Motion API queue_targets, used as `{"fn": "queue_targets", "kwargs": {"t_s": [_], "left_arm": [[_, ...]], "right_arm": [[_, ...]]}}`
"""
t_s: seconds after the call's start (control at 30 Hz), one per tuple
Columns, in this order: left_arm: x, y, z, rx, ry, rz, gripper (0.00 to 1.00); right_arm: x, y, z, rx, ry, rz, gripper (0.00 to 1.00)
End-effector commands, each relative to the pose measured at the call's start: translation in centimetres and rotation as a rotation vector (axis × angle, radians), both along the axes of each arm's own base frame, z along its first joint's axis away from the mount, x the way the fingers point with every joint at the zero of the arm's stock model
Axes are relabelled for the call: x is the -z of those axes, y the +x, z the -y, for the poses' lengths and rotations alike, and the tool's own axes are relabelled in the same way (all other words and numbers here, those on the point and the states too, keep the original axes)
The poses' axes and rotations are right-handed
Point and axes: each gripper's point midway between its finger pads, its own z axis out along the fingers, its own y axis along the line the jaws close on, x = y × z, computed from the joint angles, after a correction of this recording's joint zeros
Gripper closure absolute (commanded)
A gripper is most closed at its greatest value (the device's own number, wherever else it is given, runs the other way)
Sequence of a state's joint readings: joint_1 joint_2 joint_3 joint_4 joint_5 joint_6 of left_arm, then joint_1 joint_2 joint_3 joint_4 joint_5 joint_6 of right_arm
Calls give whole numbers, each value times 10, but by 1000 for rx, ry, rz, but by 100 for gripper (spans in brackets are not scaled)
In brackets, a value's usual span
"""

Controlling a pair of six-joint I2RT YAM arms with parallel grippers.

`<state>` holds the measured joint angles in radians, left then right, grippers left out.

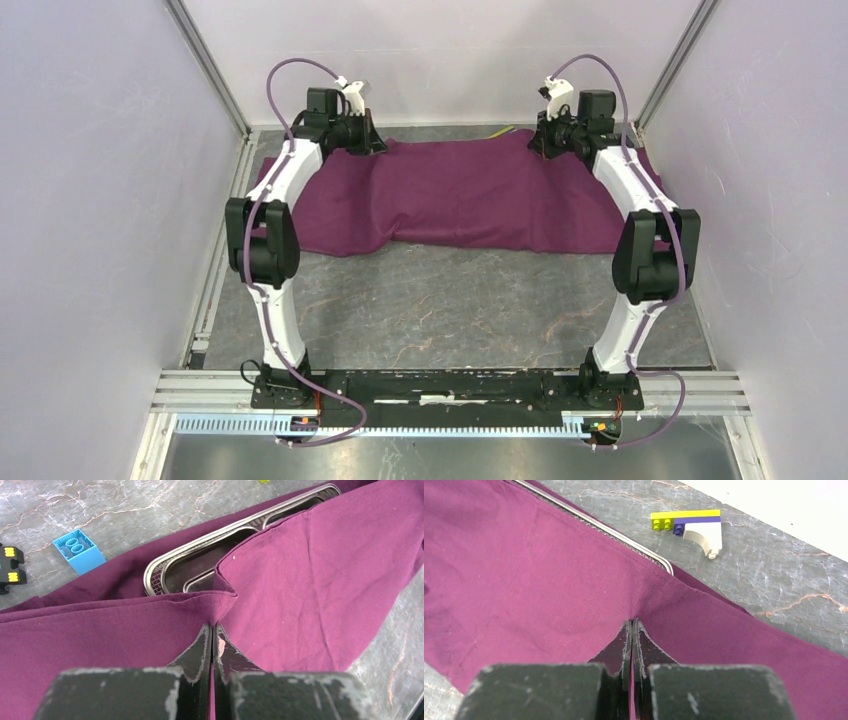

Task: Open and lay out the surgical kit
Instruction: Open the surgical kit at the center of the board.

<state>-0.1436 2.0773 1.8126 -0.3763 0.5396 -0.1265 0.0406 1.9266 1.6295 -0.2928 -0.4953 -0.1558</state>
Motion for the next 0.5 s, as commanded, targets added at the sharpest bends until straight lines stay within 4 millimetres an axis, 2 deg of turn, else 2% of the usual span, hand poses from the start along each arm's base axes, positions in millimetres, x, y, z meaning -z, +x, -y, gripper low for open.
{"fn": "queue_targets", "kwargs": {"t_s": [0.0, 0.1, 0.2, 0.37, 0.47], "left_arm": [[-53, -31, 6, 122, 30, 116, 98], [-49, -59, -1, 190, 99, 111, 98], [-40, -92, -7, 242, 162, 102, 98], [1, -152, -18, 315, 290, 52, 98], [23, -180, -24, 338, 333, 23, 98]], "right_arm": [[-19, -23, -2, -51, -39, 72, 100], [-13, -45, 1, -72, -71, 71, 100], [4, -76, 3, -94, -97, 48, 100], [47, -133, 8, -138, -142, 1, 100], [66, -162, 9, -163, -156, -6, 100]]}}
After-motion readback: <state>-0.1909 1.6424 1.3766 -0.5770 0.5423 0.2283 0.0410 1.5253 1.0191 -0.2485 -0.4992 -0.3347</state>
